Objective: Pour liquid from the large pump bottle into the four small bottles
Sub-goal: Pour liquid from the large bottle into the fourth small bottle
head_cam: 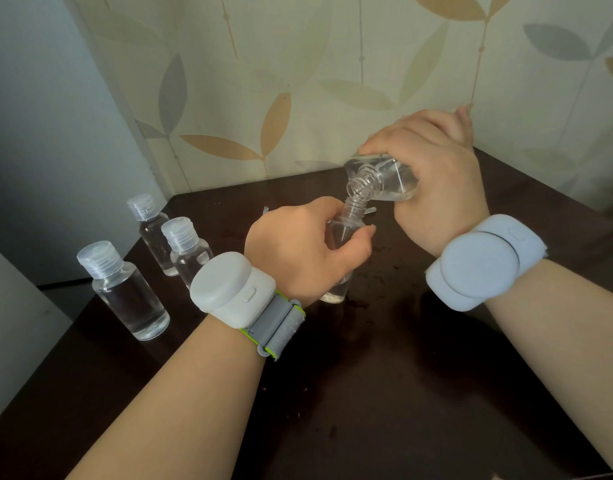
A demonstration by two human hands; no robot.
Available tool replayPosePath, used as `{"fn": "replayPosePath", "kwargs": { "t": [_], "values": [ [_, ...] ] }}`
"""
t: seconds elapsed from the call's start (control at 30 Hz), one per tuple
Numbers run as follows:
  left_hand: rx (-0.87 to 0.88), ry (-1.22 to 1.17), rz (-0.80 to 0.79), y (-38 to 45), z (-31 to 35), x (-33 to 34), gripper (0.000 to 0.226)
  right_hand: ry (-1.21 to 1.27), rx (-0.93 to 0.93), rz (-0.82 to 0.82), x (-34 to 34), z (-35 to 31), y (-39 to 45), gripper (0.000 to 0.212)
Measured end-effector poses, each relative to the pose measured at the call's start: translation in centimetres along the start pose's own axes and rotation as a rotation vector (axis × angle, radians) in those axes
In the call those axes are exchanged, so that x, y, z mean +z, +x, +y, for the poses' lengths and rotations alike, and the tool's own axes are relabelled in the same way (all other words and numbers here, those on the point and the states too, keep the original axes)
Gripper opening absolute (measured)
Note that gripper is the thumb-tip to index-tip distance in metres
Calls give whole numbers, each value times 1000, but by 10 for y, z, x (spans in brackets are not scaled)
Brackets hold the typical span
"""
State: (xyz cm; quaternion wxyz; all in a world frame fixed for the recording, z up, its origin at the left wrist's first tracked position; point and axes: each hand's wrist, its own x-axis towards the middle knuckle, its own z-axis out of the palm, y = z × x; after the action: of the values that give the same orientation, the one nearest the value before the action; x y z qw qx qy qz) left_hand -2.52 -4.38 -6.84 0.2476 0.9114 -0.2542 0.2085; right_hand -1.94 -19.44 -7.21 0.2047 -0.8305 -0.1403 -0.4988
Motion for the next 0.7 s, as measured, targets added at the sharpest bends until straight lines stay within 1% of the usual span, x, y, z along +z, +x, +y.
{"fn": "replayPosePath", "kwargs": {
  "t": [0.47, 0.7],
  "values": [
    [7, 2, -11, 1, 0, -1, 52, -12, -7, 3, 0, -1, 0, 41],
    [-3, -2, -4, 0, 0, -1, 51, -18, -5, 6, 0, -2, 0, 42]
  ]
}}
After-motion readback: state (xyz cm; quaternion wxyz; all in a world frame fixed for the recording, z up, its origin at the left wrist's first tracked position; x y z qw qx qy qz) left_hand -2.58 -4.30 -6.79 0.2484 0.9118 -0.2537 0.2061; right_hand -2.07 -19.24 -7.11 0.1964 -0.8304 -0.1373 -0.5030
